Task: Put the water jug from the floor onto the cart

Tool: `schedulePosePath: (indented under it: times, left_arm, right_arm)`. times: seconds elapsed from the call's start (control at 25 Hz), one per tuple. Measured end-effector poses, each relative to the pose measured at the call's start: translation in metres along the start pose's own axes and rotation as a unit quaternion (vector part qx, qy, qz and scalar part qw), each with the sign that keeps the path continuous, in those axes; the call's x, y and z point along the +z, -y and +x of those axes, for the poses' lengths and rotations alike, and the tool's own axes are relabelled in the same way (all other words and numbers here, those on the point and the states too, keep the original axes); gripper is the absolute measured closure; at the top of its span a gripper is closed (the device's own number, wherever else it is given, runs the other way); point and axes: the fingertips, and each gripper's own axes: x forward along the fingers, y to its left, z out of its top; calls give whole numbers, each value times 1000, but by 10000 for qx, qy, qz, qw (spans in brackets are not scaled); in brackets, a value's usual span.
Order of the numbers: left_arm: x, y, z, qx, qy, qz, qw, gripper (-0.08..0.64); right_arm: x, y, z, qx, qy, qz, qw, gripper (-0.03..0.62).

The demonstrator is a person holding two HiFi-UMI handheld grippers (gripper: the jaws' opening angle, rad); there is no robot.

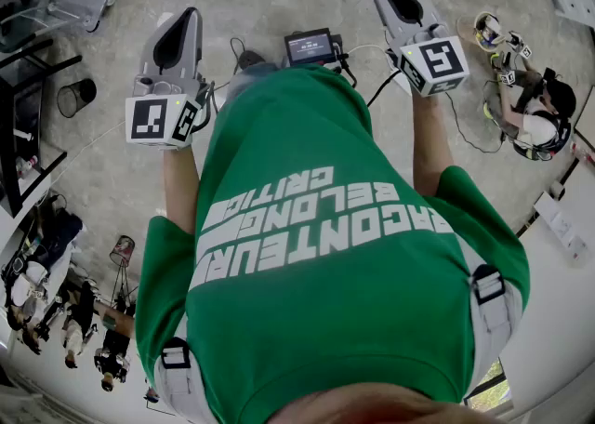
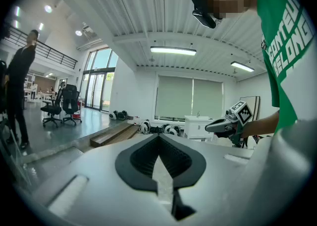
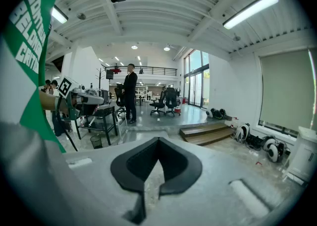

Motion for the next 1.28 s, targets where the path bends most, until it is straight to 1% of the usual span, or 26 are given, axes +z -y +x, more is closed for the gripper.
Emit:
schedulePosePath:
  times: [0.2, 0.4, 0.68, 0.88, 0.96, 1.04, 1.16, 1.28]
  left_arm:
    - [-4, 14, 2, 20, 42, -6, 10000, 543]
    - [-5, 25, 7, 182, 54, -135, 9997, 543]
    - [-9, 26, 12, 459, 93, -228, 9986, 543]
    - [-13, 25, 11, 619, 122, -309, 9975, 543]
    - [-15, 22, 9, 698, 123, -353, 9969, 543]
    - [-18, 15, 8, 778, 126, -425, 9960, 543]
    - [-21, -1, 8, 836, 140, -518, 9951, 543]
    - [-27, -17, 12, 819, 147, -587, 9948, 543]
  right_arm:
    - [-2, -2, 0, 137, 32, -105, 9998, 600]
    - [-3, 6, 1, 366, 18, -205, 9991, 600]
    - [-4, 17, 10, 683, 121, -42, 9976, 600]
    - [-10, 18, 24, 882, -35, 51, 9961, 600]
    - [-10, 15, 31, 999, -79, 33, 9950, 600]
    - [-5, 13, 38, 1064, 14, -31, 9943, 600]
    - [12, 12, 51, 1044, 294, -207, 9939, 600]
    - [21, 12, 67, 994, 399, -287, 9938, 600]
